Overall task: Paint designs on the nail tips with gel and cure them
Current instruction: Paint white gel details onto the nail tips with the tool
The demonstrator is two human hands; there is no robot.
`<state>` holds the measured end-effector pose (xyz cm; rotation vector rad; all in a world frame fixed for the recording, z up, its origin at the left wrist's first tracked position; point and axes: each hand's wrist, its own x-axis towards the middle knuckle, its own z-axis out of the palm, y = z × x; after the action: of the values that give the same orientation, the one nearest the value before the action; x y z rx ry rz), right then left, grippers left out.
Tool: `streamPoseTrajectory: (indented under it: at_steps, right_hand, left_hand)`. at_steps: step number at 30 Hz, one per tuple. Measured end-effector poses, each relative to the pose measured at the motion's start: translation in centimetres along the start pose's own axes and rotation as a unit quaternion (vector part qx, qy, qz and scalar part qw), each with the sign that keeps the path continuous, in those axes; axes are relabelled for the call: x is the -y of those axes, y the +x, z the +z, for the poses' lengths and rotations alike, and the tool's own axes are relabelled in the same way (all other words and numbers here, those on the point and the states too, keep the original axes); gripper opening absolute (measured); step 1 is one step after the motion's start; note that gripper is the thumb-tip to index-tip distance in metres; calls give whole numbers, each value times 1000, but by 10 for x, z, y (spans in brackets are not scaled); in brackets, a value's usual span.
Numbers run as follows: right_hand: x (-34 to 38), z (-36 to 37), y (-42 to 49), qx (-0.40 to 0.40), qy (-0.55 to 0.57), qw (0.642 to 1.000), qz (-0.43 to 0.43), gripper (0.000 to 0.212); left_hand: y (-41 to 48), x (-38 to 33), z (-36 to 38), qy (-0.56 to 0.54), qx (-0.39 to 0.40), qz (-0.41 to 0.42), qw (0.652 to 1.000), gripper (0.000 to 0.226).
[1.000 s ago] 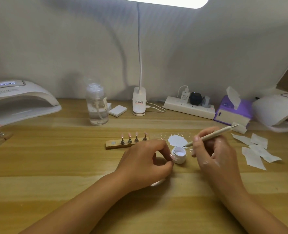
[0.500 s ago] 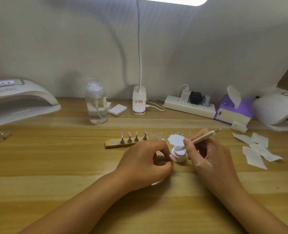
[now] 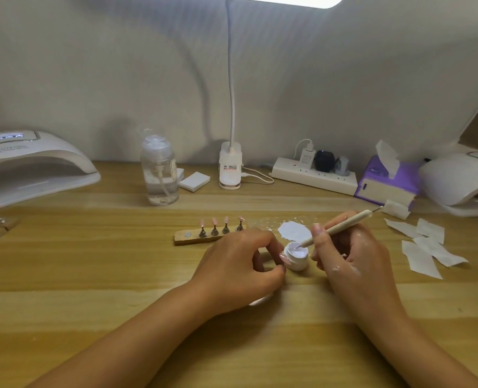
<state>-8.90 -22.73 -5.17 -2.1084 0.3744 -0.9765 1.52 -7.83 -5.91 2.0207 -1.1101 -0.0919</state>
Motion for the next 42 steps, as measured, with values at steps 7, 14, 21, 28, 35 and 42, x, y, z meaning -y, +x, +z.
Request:
streamPoseTrajectory:
  at_steps: [7,14,21,28,35,42]
  right_hand:
    - [-4,3,-1,-8,32,998,56,11]
    - [2,7,2,13,52,996,67,11]
    - [7,6,3,27,29,997,61,15]
    - [14,2,0,-3,-11,1000,24,11]
    - [20,-3,0,-7,157,976,153,23]
    - [29,5,1,22,346,892,290,14]
  left_hand:
    - [0,-2,-1,-29,2,-10,1000,5]
    - [3,1,-1,-26,-28,-4,999,20]
    - [5,6,-1,13,-51,-3,999,16]
    - [5,8,-2,53,-68,-11,996,12]
    - [9,9,-16,21,13,-6,1000,8]
    - [8,12,-16,10,3,-2,1000,5]
